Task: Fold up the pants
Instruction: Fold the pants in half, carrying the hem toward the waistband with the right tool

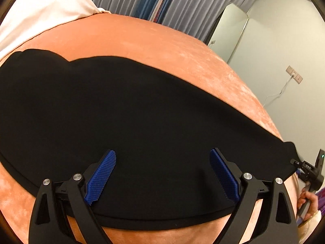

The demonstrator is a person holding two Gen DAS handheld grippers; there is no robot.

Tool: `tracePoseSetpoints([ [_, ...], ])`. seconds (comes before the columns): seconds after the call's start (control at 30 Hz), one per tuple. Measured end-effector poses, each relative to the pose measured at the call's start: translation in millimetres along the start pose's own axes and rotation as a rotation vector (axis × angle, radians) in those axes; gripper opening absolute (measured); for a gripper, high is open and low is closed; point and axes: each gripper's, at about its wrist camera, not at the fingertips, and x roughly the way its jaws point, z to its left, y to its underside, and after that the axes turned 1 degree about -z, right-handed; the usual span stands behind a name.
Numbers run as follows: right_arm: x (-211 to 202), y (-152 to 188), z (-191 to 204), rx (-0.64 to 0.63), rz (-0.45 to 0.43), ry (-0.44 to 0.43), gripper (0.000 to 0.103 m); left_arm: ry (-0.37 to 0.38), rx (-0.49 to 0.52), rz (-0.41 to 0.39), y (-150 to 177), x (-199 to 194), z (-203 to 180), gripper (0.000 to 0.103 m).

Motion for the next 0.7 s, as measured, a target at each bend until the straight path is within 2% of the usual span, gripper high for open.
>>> tracePoseSetpoints([
  [0.07,-3,-3,20,-0.019,-0.027,-0.001,0.016,-0.023,0.019,0.006,-1,1,-1,0.091],
  [0.1,-10,-4,29,-0.033,-0.04,-0.025,0.016,-0.045,0.038,0.012,-1,3,-4,0.091],
  [0.17,-22,-11,74,-0.084,-0.063,-0.115,0.016,-0.062,0.056,0.014,-1,3,-7,0.091],
  [0.27,-32,-11,166,-0.206,-0.039,-0.252,0.016,0.003,0.006,-0.007,-5,-4,4,0.091],
  [0.33,-19,-5,232,-0.283,0.001,-0.342,0.016,0.076,-0.069,-0.035,-6,-19,22,0.091],
  [0.4,0,10,303,-0.362,0.055,-0.421,0.016,0.098,-0.119,-0.051,-6,-32,39,0.091],
  [0.5,55,55,398,-0.474,0.164,-0.474,0.016,0.11,-0.161,-0.086,-7,-63,73,0.091],
  [0.6,119,116,453,-0.568,0.278,-0.439,0.016,0.084,-0.206,-0.13,-10,-98,120,0.091],
  [0.7,180,166,469,-0.606,0.392,-0.366,0.017,0.063,-0.303,-0.18,-18,-130,178,0.091],
])
